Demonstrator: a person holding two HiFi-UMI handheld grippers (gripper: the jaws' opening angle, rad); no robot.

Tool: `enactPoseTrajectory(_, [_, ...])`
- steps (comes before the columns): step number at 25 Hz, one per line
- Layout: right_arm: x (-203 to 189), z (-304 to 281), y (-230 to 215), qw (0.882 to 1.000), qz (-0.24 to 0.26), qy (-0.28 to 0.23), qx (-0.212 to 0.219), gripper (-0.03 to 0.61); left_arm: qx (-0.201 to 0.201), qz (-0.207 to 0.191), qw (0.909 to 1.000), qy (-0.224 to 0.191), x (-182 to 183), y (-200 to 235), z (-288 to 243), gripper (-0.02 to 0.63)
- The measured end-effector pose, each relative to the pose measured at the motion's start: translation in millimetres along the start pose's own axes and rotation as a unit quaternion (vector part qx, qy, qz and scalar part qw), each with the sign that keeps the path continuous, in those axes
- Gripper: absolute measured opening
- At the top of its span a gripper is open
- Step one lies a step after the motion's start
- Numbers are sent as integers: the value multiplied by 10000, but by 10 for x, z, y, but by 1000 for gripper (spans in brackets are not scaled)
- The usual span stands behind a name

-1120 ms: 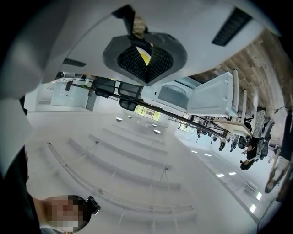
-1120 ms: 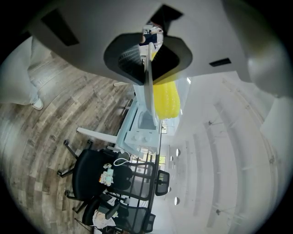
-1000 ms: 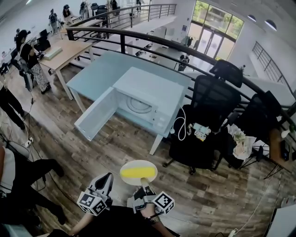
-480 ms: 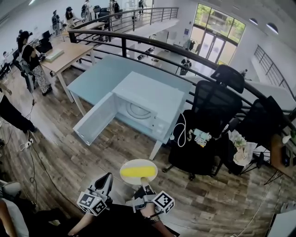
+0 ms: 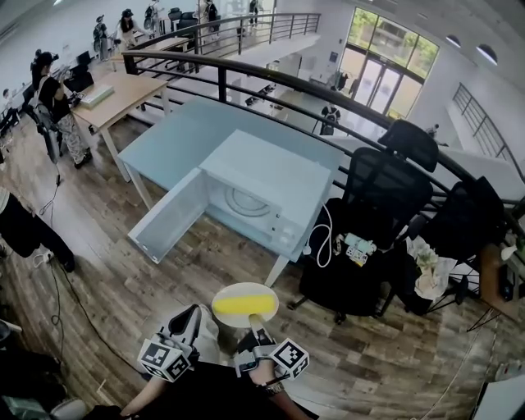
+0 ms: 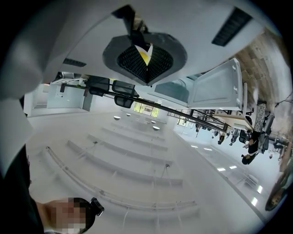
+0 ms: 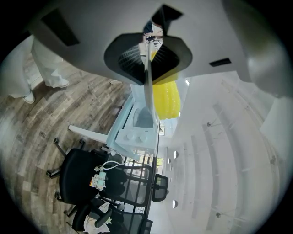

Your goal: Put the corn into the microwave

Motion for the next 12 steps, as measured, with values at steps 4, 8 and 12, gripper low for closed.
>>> enactPoseTrajectory(4, [57,-112,1,10000,-18,-73,-31,29,-86,0,10000,-12,45,129,-137,2])
enactPoseTrajectory(8, [143,-219,21,9993,-132,-231,-256,29,-161,10,9999,-32,118,278,-312,2])
enactPoseTrajectory(12, [253,-400,13,9992,-142,-319,-191,29,-228,8,9997,37,192,418,-503,2])
Point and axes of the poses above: the fingertips, and each gripper's own axes: z backward along the fingers, y to its left, x out of its top, the point moved 4 cm from there along z, backward along the fingers, and after that the axes turned 10 degrees about y, right-handed, at the moved point
